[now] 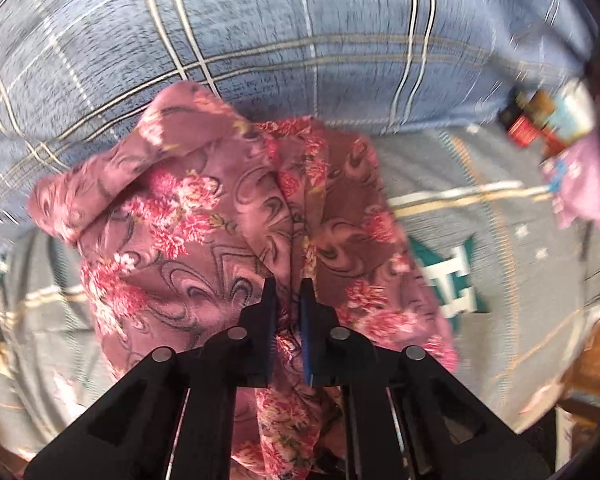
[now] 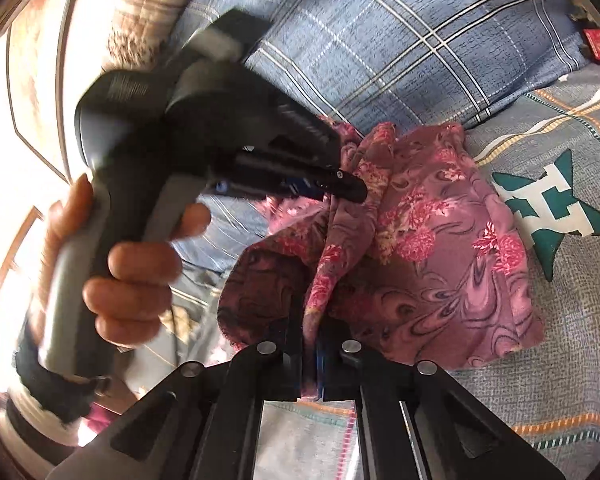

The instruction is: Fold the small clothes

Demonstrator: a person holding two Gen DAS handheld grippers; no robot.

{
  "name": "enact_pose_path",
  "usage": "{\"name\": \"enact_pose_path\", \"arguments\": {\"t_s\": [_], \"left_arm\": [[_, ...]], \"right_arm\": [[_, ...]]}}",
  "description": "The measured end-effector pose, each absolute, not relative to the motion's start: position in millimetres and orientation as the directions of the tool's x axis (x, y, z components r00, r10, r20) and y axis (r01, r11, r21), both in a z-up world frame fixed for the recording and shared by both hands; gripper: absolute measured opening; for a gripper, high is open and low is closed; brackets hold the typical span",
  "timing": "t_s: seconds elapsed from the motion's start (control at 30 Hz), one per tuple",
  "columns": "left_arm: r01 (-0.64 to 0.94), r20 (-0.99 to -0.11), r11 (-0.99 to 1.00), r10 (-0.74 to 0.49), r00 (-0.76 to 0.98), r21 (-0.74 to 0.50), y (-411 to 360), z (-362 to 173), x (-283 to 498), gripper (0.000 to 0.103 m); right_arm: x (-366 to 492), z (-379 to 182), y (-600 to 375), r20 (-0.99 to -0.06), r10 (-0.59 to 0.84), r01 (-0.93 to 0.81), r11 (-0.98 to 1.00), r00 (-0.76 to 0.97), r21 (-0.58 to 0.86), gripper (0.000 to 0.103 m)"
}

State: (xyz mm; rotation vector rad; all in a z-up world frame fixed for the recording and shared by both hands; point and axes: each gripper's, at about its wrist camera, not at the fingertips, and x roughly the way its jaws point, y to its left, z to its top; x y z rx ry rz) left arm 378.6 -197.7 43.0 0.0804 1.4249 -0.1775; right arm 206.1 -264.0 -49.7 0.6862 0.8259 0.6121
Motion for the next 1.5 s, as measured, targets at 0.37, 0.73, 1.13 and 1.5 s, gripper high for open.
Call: {"name": "enact_pose_path", "arguments": {"t_s": [0.37,0.73,1.13,1.5], "left_arm": [[0.21,-0.978,0.97,-0.152,0.143,-0.12,-228.8,58.6,387.6,0.007],[0.19,-0.924,0.951,-0.289,0.249,-0.246,-168.3,112.9,381.9,0.043],[-0.039,-0.875,0.919,-0.36,0.325,-0.392,-20.5,71.0,392.8,0.064],[-0.049,-0.88,0.94,-0.297,0.372,-0.338,-38.2,37.6,445.1,0.047]], "right_arm": [[212.3,-50.6,-314.4,-0.454,0.637,-0.092,0.635,0.623,0.767,0.003],[213.2,-63.8,-325.7,-0.543,0.574,0.027,0.672,0.613,0.74,0.02],[310.0,-14.1,-313.0,-0.559,0.559,-0.071,0.743,0.612,0.665,0.054],[405.3,-49.6,-266.1,-0.653,0.599,-0.144,0.778,0.464,0.612,0.008]]}}
